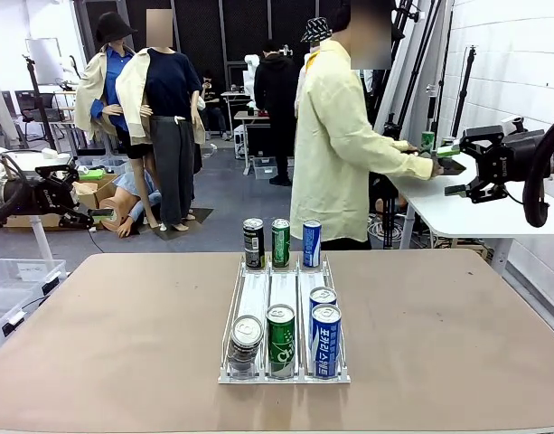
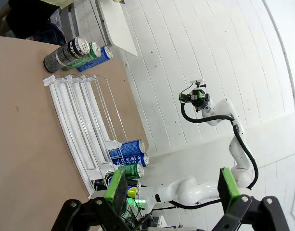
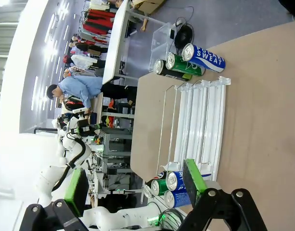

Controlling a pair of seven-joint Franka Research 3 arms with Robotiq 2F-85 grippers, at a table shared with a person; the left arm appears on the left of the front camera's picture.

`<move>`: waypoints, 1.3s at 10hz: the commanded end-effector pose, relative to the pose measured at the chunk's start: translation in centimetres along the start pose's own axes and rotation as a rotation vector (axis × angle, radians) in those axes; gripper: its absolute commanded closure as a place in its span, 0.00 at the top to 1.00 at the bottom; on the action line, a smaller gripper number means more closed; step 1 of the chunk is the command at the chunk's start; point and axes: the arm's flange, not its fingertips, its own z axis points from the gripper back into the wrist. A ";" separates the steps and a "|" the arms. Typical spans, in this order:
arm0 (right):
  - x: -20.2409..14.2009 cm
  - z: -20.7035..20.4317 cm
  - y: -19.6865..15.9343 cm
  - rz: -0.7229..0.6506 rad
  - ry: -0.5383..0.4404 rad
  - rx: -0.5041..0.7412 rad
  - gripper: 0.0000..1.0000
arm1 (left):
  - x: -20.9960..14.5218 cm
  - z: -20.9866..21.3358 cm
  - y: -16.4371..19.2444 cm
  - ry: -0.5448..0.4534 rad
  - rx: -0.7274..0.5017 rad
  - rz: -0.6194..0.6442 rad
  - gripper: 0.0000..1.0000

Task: Retrieve and hand over the desired beverage to the person.
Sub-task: Place the picked can on the Handle tray extended by the person.

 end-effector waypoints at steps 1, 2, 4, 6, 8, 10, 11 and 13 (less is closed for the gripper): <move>-0.1 0.0 0.0 0.001 0.009 0.001 1.00 | -0.1 0.0 -0.2 -0.004 0.009 -0.004 1.00; -0.1 0.0 0.0 0.001 0.009 0.001 1.00 | -0.1 0.0 -0.2 -0.004 0.009 -0.004 1.00; -0.1 0.0 0.0 0.001 0.009 0.001 1.00 | -0.1 0.0 -0.2 -0.004 0.009 -0.004 1.00; -0.1 0.0 0.0 0.001 0.009 0.001 1.00 | -0.1 0.0 -0.2 -0.004 0.009 -0.004 1.00; -0.1 0.0 0.0 0.001 0.009 0.001 1.00 | -0.1 0.0 -0.2 -0.004 0.009 -0.004 1.00; -0.1 0.0 0.0 0.001 0.009 0.001 1.00 | -0.1 0.0 -0.2 -0.004 0.009 -0.004 1.00; -0.1 0.0 0.0 0.001 0.009 0.001 1.00 | -0.1 0.0 -0.2 -0.004 0.009 -0.004 1.00; -0.1 0.0 0.0 0.001 0.009 0.001 1.00 | -0.1 0.0 -0.2 -0.004 0.009 -0.004 1.00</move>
